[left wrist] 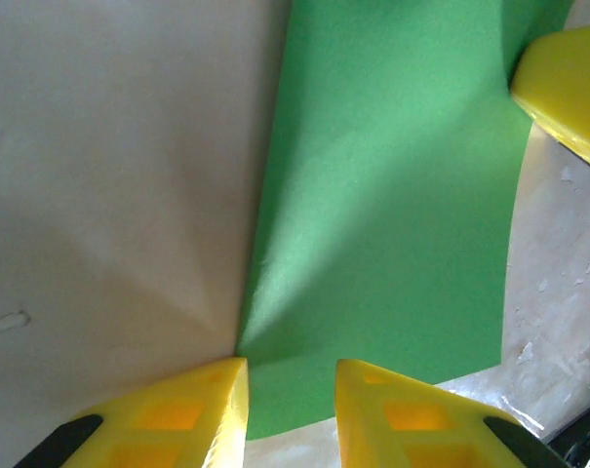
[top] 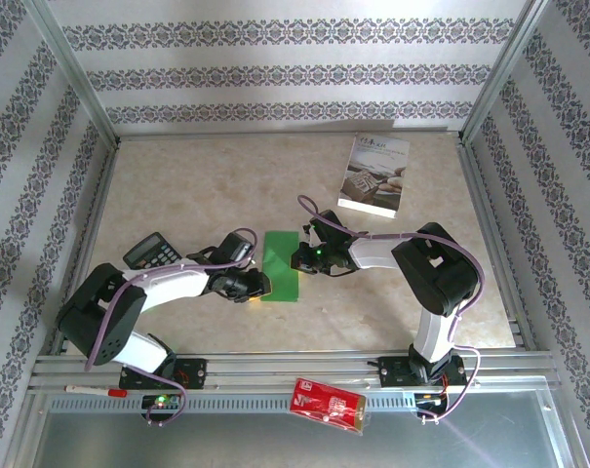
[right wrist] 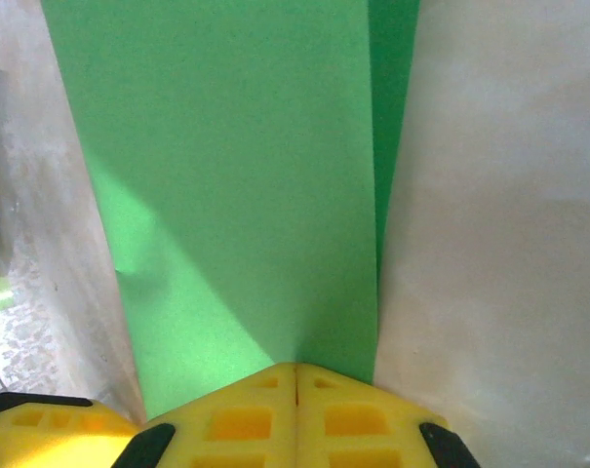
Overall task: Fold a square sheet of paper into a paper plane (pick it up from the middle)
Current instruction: First fold the square sheet of paper in half at the center of the table.
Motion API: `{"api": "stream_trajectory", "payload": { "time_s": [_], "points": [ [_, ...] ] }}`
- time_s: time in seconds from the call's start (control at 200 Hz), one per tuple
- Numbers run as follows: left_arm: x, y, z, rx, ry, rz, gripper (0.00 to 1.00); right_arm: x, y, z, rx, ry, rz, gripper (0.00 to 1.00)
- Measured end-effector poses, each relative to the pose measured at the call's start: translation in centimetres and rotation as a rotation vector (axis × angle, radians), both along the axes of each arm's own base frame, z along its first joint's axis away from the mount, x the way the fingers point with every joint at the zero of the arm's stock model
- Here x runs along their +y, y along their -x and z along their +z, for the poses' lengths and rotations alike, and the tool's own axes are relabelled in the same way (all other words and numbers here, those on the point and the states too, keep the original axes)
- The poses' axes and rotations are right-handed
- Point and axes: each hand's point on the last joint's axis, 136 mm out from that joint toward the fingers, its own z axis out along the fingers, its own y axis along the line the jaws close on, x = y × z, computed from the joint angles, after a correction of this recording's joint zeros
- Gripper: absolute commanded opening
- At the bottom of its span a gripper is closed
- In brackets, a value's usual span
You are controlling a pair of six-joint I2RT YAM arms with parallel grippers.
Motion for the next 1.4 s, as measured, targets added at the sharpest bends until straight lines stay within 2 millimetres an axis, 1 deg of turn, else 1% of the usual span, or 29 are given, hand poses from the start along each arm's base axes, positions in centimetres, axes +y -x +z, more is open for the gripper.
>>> {"api": "stream_trajectory", "payload": {
  "time_s": [0.12, 0.245, 0.32, 0.41, 0.505, 0.63, 0.839, 0.914, 1.009, 1.104, 1.159, 1.229, 1.324, 1.399],
  "points": [
    [-0.4, 0.2, 1.1, -0.018, 0.049, -0.005, 0.33, 0.0, 0.0, 0.0, 0.0, 0.001, 0.0, 0.0],
    [-1.6, -0.3, 2.4, -0.047, 0.13, -0.011, 0.34, 0.0, 0.0, 0.0, 0.0, 0.001, 0.0, 0.0],
    [-2.1, -0.4, 2.4, -0.042, 0.151, -0.019, 0.34, 0.0, 0.0, 0.0, 0.0, 0.001, 0.0, 0.0],
    [-2.4, -0.5, 1.4, -0.006, 0.143, -0.025, 0.32, 0.0, 0.0, 0.0, 0.0, 0.001, 0.0, 0.0],
    [-2.2, -0.1, -0.1, 0.037, 0.115, -0.021, 0.31, 0.0, 0.0, 0.0, 0.0, 0.001, 0.001, 0.0],
    [-1.7, -0.2, -0.3, 0.04, 0.112, -0.011, 0.29, 0.0, 0.0, 0.0, -0.005, 0.003, 0.008, 0.0],
    [0.4, -0.2, 0.0, 0.018, 0.1, 0.043, 0.29, -0.1, 0.0, 0.0, -0.01, 0.008, 0.015, 0.0],
    [0.7, -0.4, 0.4, 0.004, 0.099, 0.052, 0.3, -0.1, 0.0, 0.0, -0.01, 0.009, 0.015, 0.0],
    [0.3, -0.7, 1.2, -0.015, 0.125, 0.046, 0.31, -0.1, 0.0, 0.0, -0.009, 0.01, 0.016, 0.0],
    [-0.6, -1.5, 2.1, -0.033, 0.159, 0.035, 0.31, -0.1, 0.0, 0.0, -0.009, 0.01, 0.016, 0.0],
    [-1.3, -2.4, 2.6, -0.046, 0.179, 0.027, 0.31, -0.1, 0.0, 0.0, -0.009, 0.01, 0.016, 0.0],
    [-2.1, -3.6, 2.9, -0.058, 0.189, 0.024, 0.29, -0.1, 0.0, 0.0, -0.009, 0.011, 0.015, 0.0],
    [-2.6, -4.9, 2.3, -0.057, 0.182, 0.028, 0.27, -0.1, 0.0, 0.0, -0.009, 0.011, 0.015, 0.0],
    [-2.1, -5.4, 1.0, -0.038, 0.159, 0.042, 0.27, -0.1, 0.0, 0.0, -0.009, 0.011, 0.015, 0.0]
  ]
}}
